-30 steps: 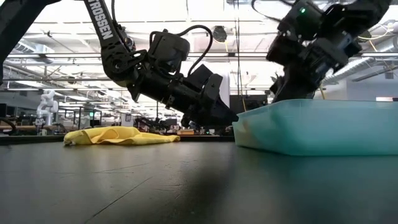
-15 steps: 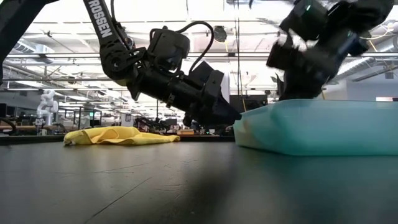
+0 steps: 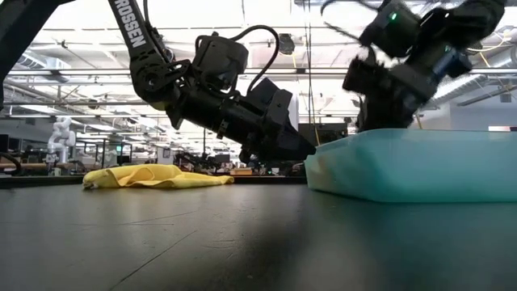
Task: Fold microfiber towels
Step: Put the blue microfiber cloth into the green bin
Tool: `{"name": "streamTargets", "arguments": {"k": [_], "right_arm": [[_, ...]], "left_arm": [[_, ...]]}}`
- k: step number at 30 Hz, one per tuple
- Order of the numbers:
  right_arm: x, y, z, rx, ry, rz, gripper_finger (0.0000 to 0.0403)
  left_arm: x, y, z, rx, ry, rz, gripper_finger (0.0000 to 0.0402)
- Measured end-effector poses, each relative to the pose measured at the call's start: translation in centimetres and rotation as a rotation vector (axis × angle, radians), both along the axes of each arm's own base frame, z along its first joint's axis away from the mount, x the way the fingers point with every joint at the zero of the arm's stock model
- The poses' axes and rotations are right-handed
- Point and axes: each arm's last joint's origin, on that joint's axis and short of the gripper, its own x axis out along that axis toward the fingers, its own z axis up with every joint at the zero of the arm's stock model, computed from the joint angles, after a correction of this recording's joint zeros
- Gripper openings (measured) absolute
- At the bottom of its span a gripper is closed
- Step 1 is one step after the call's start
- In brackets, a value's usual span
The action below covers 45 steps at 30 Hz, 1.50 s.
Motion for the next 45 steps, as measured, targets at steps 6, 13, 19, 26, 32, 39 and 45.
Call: {"name": "streamTargets", "arguments": {"k": [6,13,19,26,32,39,45], "right_arm": [[-0.5,-0.8,1.5,-0.06,-0.067,-0.088,0.002],[0.0,-2.0,-0.7,-0.039,0.042,-0.114,0.0024],[0.1,-1.9,-1.5,-0.023,0.083,-0.071,0.006],[-0.9,-1.7,0.9,0.004,-0.002,-0.047,0.0156],[-3.0,0.0,3.3,-0.028,-0.037,0.051,0.0202],[-2.5,3.2,2.6,-0.146,-0.03,0.22,0.019],[-0.5,3.8,-0.3,-0.183,0.019,0.289,0.0173]], "left_arm": [[0.0,0.0,0.0,-0.004,0.0,0.001,0.0145],[0.0,0.0,-0.1,-0.005,0.011,0.0,0.0145],[-0.1,-0.1,-0.2,-0.005,0.02,-0.001,0.0145],[-0.1,-0.2,-0.2,-0.005,0.02,-0.004,0.0145],[0.0,-0.8,-0.2,0.0,0.021,-0.022,0.0145],[0.1,-0.9,0.0,0.002,0.0,-0.026,0.0145],[0.1,-0.9,0.1,0.002,-0.008,-0.026,0.0145]]}}
